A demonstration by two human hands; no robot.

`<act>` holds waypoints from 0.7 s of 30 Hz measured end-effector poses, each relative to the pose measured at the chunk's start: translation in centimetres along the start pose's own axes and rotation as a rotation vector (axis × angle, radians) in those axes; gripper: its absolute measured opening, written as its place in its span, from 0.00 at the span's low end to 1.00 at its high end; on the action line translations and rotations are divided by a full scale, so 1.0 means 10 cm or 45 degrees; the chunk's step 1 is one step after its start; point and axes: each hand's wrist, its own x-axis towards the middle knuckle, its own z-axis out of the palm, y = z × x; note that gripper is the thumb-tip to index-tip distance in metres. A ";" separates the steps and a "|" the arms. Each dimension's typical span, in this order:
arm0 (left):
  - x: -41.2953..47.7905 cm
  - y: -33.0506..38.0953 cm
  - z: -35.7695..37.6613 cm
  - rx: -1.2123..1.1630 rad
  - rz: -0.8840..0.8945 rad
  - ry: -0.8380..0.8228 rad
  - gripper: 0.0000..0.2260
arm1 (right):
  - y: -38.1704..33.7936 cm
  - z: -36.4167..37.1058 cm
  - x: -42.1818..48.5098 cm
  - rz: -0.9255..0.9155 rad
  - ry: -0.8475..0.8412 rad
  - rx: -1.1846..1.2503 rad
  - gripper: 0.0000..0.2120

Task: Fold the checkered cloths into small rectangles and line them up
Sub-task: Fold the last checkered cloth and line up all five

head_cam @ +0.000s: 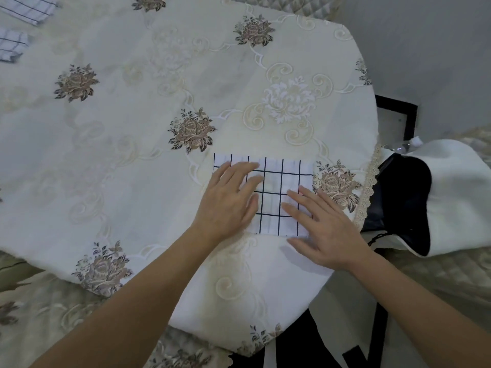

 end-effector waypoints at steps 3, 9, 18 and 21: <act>0.27 0.03 0.20 0.137 -0.055 -0.182 0.24 | -0.22 -0.06 0.33 0.136 0.234 0.080 0.27; 0.21 -0.06 0.49 0.320 -0.103 -0.451 0.32 | -0.60 0.26 1.15 0.598 0.166 0.207 0.34; 0.11 -0.19 0.54 0.176 -0.361 -0.385 0.31 | -0.23 0.48 0.91 0.730 0.056 -0.074 0.39; 0.04 -0.27 0.48 0.186 -0.433 -0.401 0.33 | -0.06 0.45 0.69 0.771 0.012 -0.200 0.38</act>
